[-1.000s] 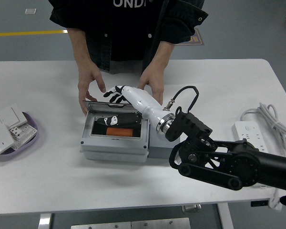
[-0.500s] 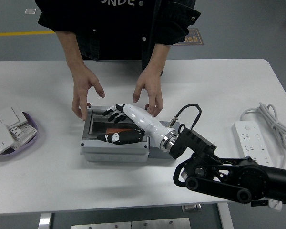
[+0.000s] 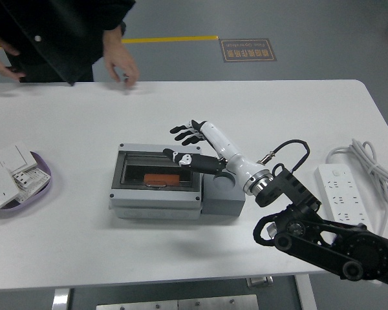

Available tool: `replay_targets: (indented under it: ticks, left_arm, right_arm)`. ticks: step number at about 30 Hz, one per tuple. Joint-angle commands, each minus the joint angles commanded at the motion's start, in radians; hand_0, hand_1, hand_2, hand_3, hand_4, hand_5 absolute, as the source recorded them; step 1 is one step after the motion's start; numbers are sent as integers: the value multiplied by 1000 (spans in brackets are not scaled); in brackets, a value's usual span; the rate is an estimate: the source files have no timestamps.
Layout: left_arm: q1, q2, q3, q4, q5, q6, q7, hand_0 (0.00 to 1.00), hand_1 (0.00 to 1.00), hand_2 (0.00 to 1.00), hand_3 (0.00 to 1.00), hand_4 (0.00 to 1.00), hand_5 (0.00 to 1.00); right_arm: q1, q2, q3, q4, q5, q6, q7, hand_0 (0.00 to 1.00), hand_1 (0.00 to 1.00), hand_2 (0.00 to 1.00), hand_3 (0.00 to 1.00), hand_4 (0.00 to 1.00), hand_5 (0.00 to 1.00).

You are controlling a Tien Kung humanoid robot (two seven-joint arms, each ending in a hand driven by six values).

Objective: Pick up the cylinder from the cube,place it in the box,flap close box

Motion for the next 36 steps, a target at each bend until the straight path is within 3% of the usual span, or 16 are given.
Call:
replay_targets:
  ticks: [7,13,23,36]
  left_arm:
    - [13,6,1,2,-1,2,-2,596,621,608,624,692,213]
    - [7,14,13,1,4,0,-6,596,621,607,624,692,212]
    - [12,16,-1,-1,18,-6,-9,596,621,607,624,691,211]
    - [-7,33,-4,-1,27,-7,-13,596,621,607,624,692,210]
  right_arm:
    - [-147,-57,167,26,54,-23,90,656,611,646,687,802,469]
    - [-235,-64,297,35,58,-24,125,643,608,642,682,827,481]
    - [-307,-54,476,52,4,-25,122,647,608,637,665,779,458]
    - [-348,-62,563,49,42,-57,186,648,609,636,658,775,461]
